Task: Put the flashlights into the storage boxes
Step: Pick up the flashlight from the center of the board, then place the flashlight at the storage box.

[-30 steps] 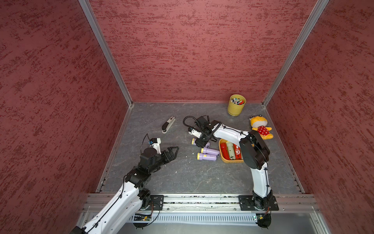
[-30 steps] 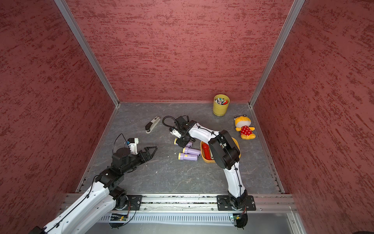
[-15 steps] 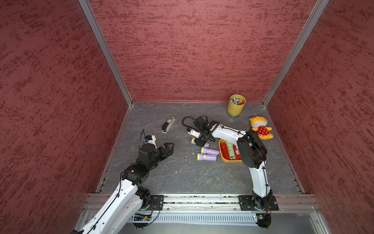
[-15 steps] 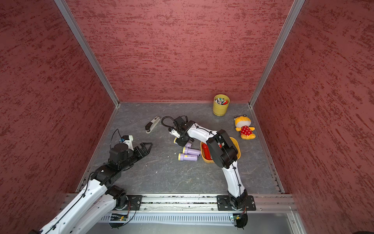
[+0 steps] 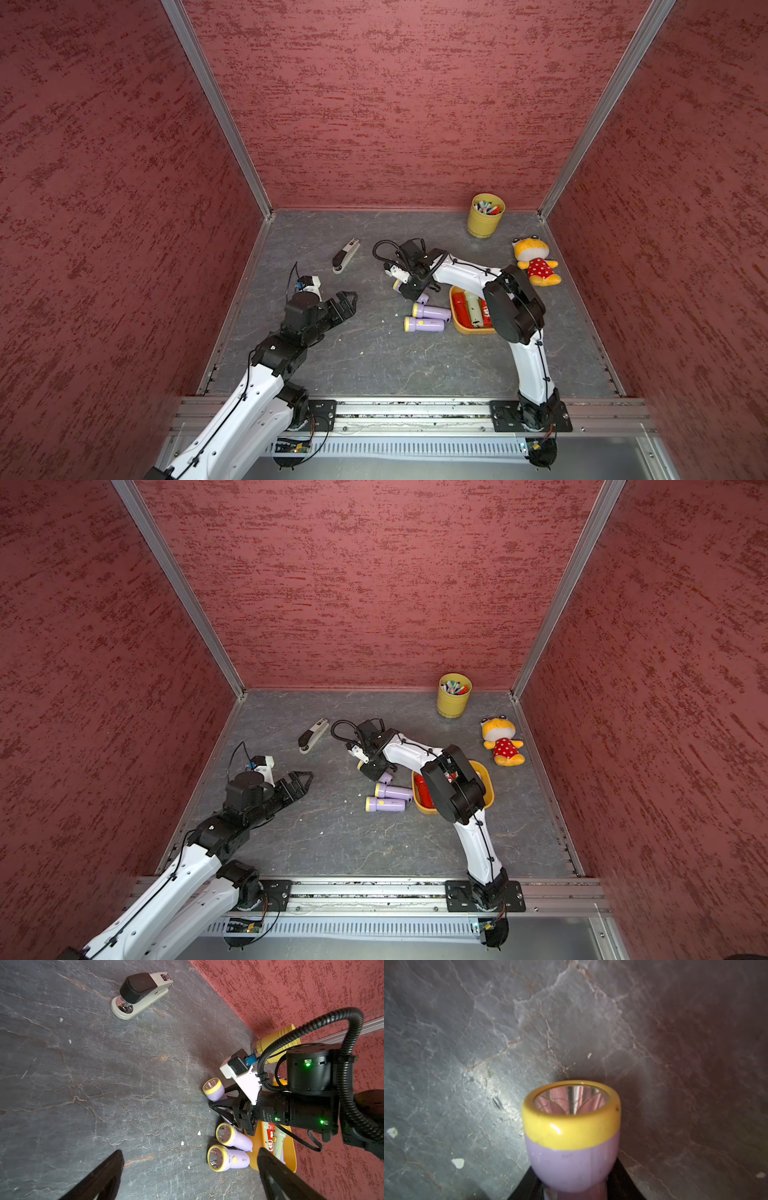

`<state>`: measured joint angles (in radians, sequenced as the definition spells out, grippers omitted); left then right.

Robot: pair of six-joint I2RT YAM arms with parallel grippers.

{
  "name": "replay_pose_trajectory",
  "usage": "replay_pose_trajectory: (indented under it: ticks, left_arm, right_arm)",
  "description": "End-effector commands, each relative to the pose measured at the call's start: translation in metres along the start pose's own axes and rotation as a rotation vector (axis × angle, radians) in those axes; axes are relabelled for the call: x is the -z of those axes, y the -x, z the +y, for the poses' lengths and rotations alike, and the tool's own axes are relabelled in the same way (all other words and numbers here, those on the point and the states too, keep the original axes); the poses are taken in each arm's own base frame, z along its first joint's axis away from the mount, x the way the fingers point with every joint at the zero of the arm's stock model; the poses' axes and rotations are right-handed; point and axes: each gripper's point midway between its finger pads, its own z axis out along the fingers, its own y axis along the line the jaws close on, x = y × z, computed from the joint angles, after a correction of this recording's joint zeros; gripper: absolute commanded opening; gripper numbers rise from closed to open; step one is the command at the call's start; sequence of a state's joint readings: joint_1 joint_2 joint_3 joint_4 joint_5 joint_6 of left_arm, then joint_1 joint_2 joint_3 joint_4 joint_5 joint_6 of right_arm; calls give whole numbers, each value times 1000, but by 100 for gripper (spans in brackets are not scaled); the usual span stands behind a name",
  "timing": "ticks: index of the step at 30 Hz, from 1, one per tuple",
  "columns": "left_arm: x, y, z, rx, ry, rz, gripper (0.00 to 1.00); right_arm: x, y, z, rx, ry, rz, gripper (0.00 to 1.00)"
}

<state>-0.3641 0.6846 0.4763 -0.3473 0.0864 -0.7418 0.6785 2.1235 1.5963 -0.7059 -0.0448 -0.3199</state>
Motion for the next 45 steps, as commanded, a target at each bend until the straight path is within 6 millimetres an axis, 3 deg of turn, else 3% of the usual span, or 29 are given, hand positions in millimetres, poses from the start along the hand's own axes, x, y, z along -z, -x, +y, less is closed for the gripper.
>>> replay_pose_trajectory:
  ticks: [1,4,7,11,16,21,25,31,45]
  left_arm:
    - [1,12,-26,-83,-63,-8,100]
    - [-9,13,-48,-155,-99,21,100]
    - [-23,8,-76,-244,-141,69,100]
    - [-47,-10,-112,-362,-189,154,100]
    - [-71,-33,-139,-394,-244,224,100]
    - [-86,-51,-157,-405,-283,262,100]
    - [-95,-67,-163,-428,-293,315,100]
    - [-98,-79,-156,-406,-284,351,100]
    - [-99,-80,-141,-347,-251,322,100]
  right_arm:
    - [61,41,-22,-75,-98,-186,37]
    - [98,43,-41,-184,-135,-277,38]
    - [133,31,-59,-311,-152,-355,39]
    - [166,-6,-77,-492,-158,-420,39]
    - [193,-64,-88,-718,-177,-476,38]
    - [194,-125,-90,-945,-191,-446,39]
    - [192,-156,-85,-1042,-187,-420,39]
    - [179,-198,-71,-1142,-180,-366,39]
    - [143,-203,-66,-1150,-89,-280,39]
